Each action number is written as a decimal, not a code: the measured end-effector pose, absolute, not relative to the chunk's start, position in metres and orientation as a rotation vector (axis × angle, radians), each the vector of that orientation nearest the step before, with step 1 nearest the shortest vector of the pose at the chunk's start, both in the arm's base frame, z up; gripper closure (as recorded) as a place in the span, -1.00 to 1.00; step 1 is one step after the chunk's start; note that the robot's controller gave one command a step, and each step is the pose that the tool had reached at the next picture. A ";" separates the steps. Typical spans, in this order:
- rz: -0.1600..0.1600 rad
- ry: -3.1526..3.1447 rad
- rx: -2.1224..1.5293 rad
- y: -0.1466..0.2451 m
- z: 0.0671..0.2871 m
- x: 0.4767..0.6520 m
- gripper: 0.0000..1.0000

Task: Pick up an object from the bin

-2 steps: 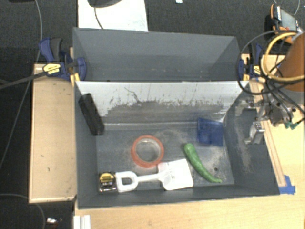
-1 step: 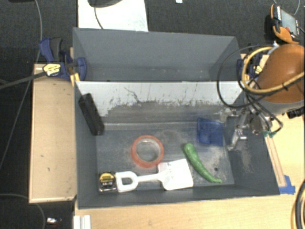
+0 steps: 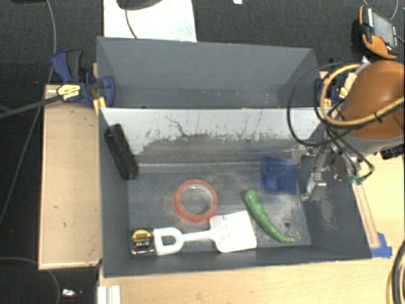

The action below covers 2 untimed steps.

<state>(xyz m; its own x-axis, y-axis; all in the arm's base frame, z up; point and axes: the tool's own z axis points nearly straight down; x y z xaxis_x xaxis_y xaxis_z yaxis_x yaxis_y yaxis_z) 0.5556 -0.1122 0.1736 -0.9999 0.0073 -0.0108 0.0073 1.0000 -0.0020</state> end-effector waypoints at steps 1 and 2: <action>-0.005 3.105 -0.410 -0.114 0.138 0.570 -1.00; -0.002 3.128 0.087 -0.078 0.122 0.581 -1.00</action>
Offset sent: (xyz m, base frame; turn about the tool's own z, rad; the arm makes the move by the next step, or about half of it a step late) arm 0.0253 0.0344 -0.0534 0.0475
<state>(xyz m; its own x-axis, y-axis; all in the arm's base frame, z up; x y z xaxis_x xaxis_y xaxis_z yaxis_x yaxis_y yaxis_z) 0.5814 -0.0776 0.1215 -0.9984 0.0553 -0.0125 0.0553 0.9985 -0.0012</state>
